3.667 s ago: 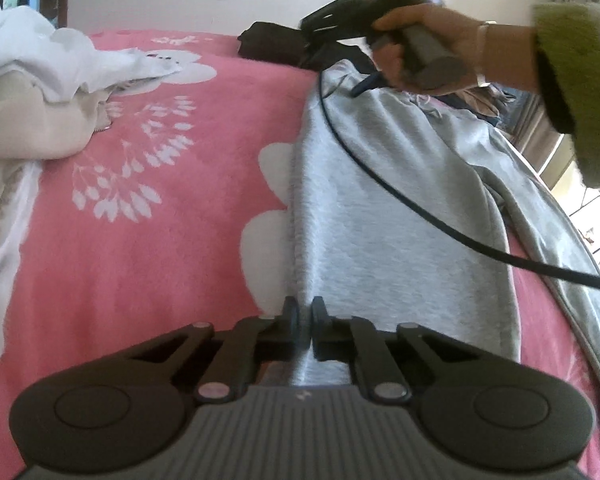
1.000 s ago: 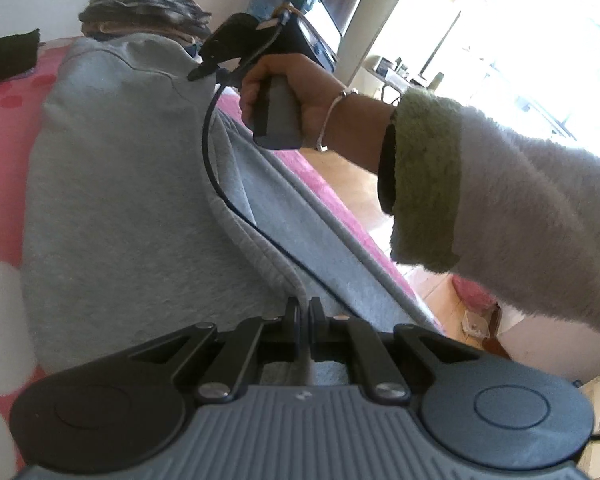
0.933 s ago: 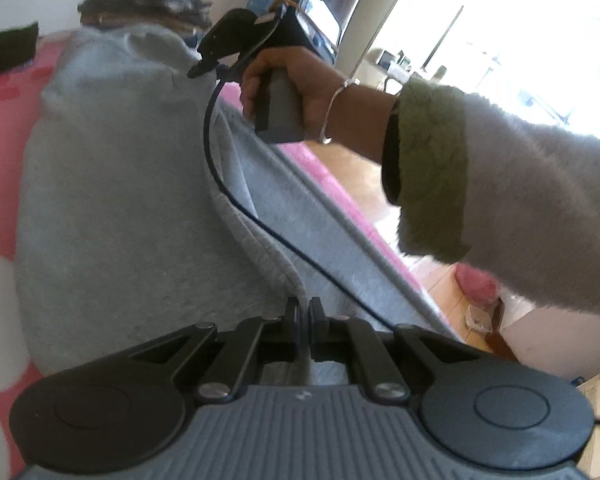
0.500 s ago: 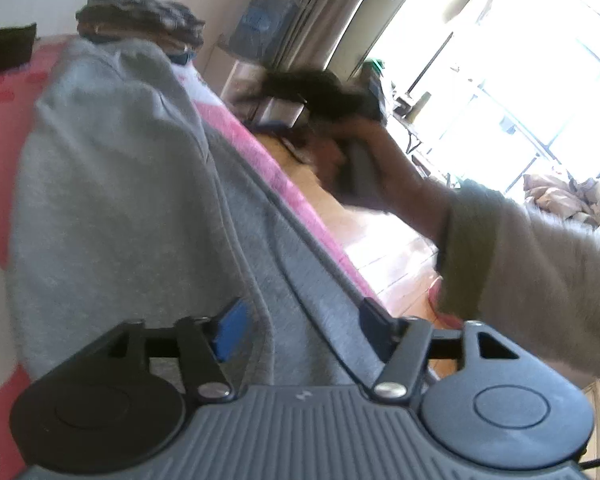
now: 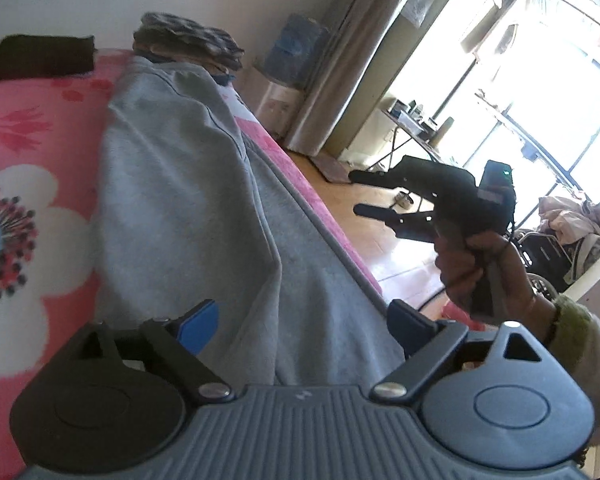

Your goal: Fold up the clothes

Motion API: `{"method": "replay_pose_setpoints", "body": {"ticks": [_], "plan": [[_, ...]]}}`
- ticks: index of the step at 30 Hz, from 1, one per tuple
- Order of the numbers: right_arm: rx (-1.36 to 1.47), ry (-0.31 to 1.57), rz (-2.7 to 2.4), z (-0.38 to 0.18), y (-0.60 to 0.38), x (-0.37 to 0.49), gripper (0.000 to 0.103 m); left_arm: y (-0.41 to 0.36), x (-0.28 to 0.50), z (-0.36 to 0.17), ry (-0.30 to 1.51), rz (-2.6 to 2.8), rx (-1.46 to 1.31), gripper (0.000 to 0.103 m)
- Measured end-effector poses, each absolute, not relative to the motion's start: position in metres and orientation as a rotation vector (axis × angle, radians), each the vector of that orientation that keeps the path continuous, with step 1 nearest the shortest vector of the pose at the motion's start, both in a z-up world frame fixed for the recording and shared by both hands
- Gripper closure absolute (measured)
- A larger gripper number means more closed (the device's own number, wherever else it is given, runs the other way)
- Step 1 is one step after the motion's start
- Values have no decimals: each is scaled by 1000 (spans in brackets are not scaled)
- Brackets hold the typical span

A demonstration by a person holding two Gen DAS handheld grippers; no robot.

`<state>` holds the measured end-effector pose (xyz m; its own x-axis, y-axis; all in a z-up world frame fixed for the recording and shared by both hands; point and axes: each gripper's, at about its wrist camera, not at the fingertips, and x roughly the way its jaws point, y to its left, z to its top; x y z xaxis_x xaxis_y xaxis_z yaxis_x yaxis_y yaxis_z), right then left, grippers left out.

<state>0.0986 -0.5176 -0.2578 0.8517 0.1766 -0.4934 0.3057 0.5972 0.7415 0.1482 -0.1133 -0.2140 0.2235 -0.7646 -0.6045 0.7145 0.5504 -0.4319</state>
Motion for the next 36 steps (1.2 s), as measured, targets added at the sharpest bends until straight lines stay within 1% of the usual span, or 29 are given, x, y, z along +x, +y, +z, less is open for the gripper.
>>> {"method": "replay_pose_setpoints", "body": {"ticks": [2,7,9,10,11,15,17,19,20,21,36], "plan": [[899,589,-69,-251,-498,93,44,-104,135,-210,864,-997,-54,6],[840,647,-58,-236,-457,88,39,-89,110,-202,848,-942,21,5],[795,651,-64,-227,-442,86,36,-82,100,-198,838,-919,43,2],[778,644,-67,-222,-435,85,31,-77,95,-196,831,-906,49,2],[769,636,-70,-218,-430,83,23,-74,93,-194,831,-891,50,2],[743,618,-95,-200,-412,77,18,-62,88,-184,835,-838,42,1],[711,617,-106,-191,-404,73,13,-57,84,-179,807,-820,49,1],[654,611,-110,-181,-395,69,10,-53,80,-174,776,-801,57,0],[624,609,-116,-177,-391,67,5,-52,79,-173,764,-785,66,0],[600,604,-122,-173,-387,65,2,-52,77,-171,753,-770,75,0],[376,601,-245,-147,-348,60,1,-48,81,-168,818,-682,58,0]]}}
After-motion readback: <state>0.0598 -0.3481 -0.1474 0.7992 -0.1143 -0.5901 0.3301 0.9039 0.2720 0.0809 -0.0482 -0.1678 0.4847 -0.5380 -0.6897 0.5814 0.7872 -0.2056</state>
